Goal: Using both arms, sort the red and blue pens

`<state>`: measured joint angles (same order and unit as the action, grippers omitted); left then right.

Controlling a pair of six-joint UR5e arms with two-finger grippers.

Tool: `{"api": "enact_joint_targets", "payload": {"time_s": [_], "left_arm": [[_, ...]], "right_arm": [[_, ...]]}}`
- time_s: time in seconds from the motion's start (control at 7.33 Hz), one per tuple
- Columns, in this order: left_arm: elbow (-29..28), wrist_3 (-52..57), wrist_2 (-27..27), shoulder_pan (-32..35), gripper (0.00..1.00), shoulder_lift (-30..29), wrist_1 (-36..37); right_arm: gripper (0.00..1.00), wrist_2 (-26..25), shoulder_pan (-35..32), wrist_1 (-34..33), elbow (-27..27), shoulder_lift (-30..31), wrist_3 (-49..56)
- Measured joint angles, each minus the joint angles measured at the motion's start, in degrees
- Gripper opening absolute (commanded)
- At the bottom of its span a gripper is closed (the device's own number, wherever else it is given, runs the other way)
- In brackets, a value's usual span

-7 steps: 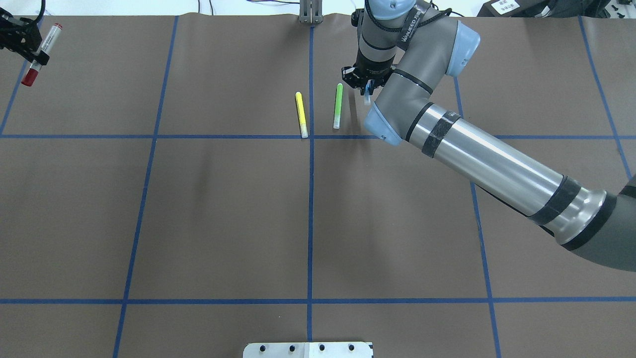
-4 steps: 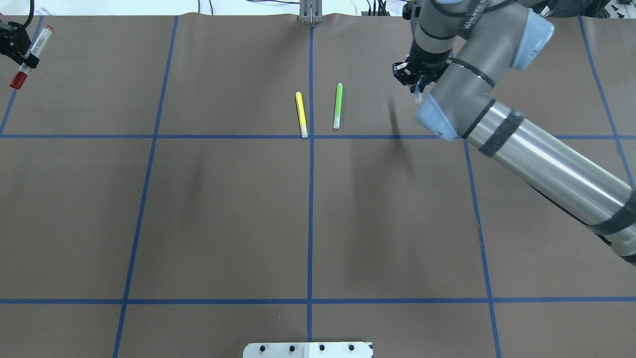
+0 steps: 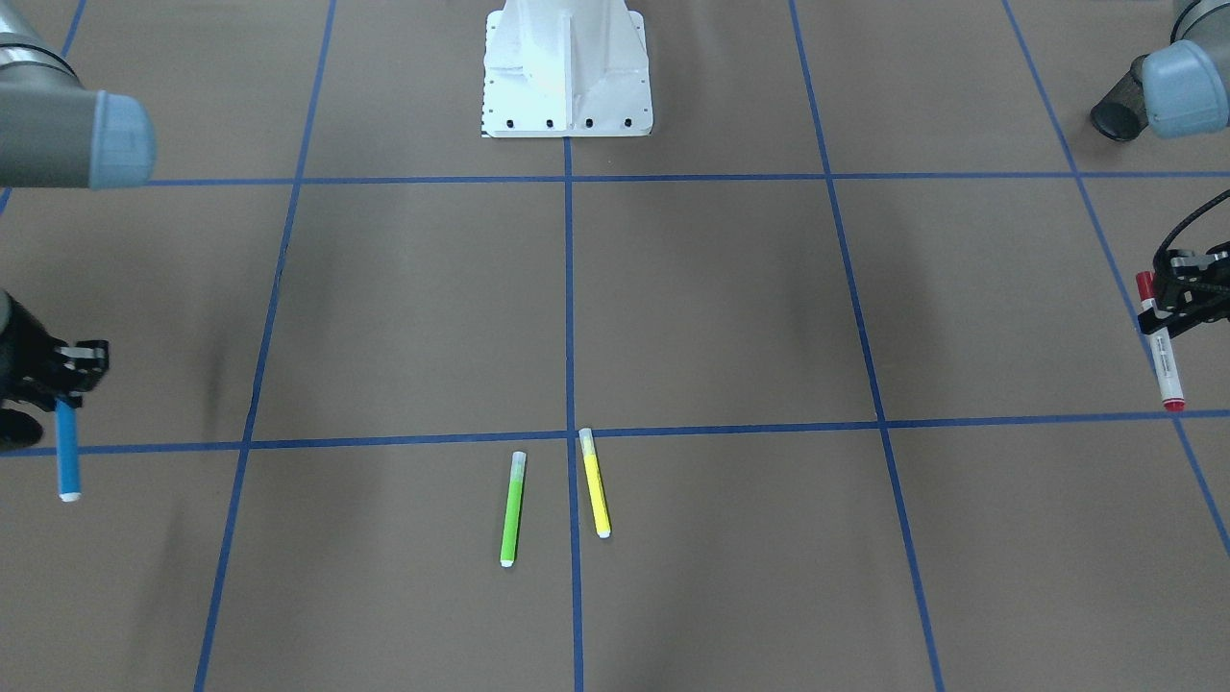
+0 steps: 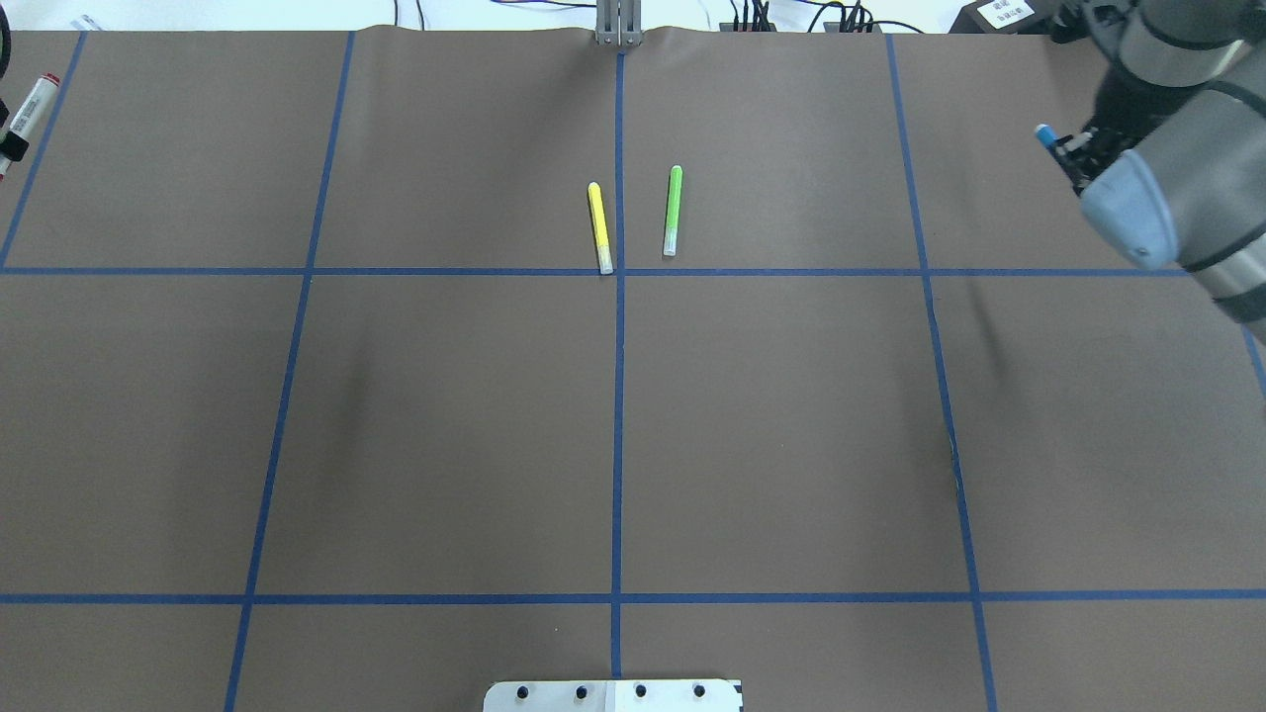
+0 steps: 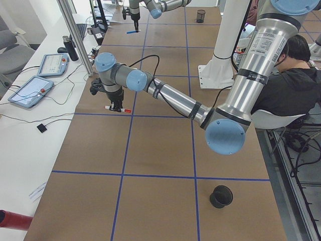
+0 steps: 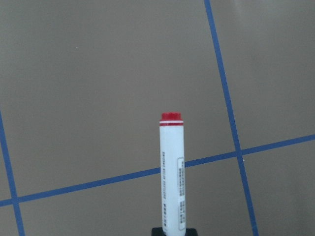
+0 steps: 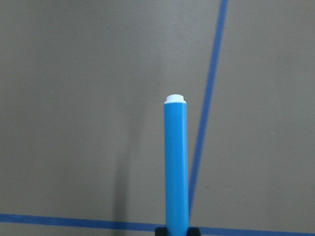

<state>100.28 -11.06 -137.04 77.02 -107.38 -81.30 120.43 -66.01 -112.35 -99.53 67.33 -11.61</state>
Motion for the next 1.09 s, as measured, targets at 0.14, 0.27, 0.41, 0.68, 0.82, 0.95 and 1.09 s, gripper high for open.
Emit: {"api": "enact_joint_targets", "payload": {"time_s": [0.14,0.27,0.41,0.68,0.82,0.95,1.09], "left_arm": [[0.8,0.0,0.0,0.1,0.0,1.0,0.0],[1.8,0.1,0.0,0.1,0.0,2.5,0.0],[3.4,0.1,0.0,0.3,0.0,4.9,0.0],[8.5,0.1,0.1,1.0,0.0,12.7,0.0],[10.8,1.3,0.1,1.7,0.0,17.2,-0.1],[12.5,3.6,0.1,2.7,0.0,20.8,-0.3],[13.6,5.5,0.1,3.9,0.0,22.8,-0.4]], "right_arm": [[0.0,2.0,-2.4,-3.1,-4.9,6.2,3.3],[0.0,3.4,-4.7,-4.7,-9.4,13.8,7.4],[0.0,5.0,-7.4,-6.1,-12.4,21.2,14.6],[0.0,7.5,-13.3,-10.7,-13.9,31.7,29.8],[0.0,7.7,-16.6,-14.7,-14.1,34.7,34.8],[0.0,7.6,-20.1,-20.1,-14.4,36.7,39.1],[0.0,7.3,-23.5,-26.9,-14.4,38.0,43.7]]}}
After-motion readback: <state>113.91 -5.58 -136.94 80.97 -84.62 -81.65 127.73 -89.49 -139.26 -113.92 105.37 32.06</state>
